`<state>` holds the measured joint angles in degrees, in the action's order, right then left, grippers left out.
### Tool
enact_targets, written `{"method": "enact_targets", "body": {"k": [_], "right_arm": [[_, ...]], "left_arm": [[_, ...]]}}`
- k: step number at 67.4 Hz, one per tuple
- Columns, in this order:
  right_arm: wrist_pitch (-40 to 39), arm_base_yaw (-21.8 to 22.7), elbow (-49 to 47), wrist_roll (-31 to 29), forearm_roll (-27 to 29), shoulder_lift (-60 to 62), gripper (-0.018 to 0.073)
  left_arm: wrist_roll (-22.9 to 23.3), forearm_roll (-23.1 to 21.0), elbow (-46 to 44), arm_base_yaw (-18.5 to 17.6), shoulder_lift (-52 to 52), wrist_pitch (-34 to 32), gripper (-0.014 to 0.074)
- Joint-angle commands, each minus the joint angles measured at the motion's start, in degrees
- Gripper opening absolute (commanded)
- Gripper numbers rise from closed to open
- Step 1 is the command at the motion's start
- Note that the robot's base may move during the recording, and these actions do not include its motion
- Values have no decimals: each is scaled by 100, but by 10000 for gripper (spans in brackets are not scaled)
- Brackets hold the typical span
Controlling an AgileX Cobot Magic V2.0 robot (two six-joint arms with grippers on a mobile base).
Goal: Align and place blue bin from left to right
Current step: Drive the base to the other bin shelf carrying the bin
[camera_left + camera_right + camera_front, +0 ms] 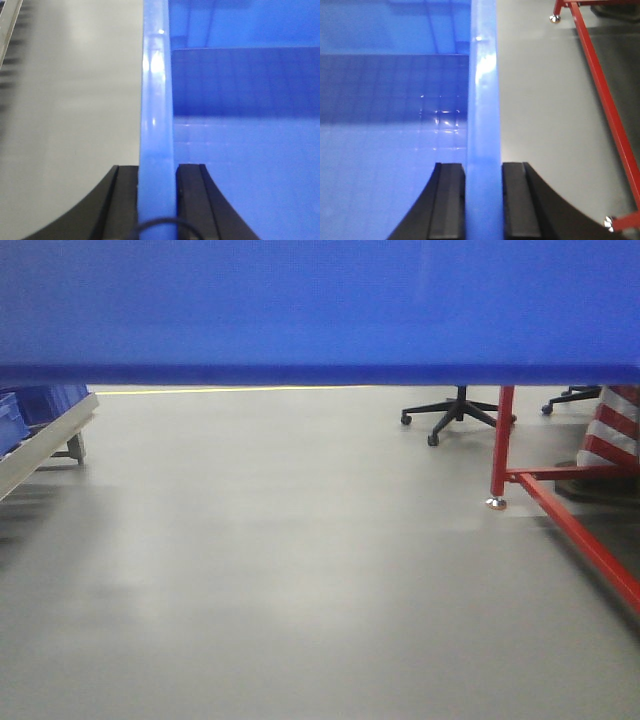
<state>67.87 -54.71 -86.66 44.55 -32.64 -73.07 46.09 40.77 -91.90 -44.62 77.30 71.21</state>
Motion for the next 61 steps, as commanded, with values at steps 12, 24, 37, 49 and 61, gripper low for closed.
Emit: {"method": "enact_targets", "body": {"k": [12, 24, 37, 49, 61], "right_arm": [[-834, -79, -49, -64, 22, 36, -80], [-834, -79, -49, -64, 22, 36, -80], [-834, -79, -49, -64, 22, 36, -80], [-844, -79, -49, -64, 22, 38, -80], [-844, -79, -49, -64, 22, 38, -80]], "left_arm": [[-3, 176, -71, -104, -30, -765, -111], [-3, 194, -71, -104, -30, -776, -111], [-3, 201, -71, -104, -30, -776, -111], [-3, 201, -71, -104, -30, -776, -111], [-3, 201, -71, -104, -30, -776, -111]]}}
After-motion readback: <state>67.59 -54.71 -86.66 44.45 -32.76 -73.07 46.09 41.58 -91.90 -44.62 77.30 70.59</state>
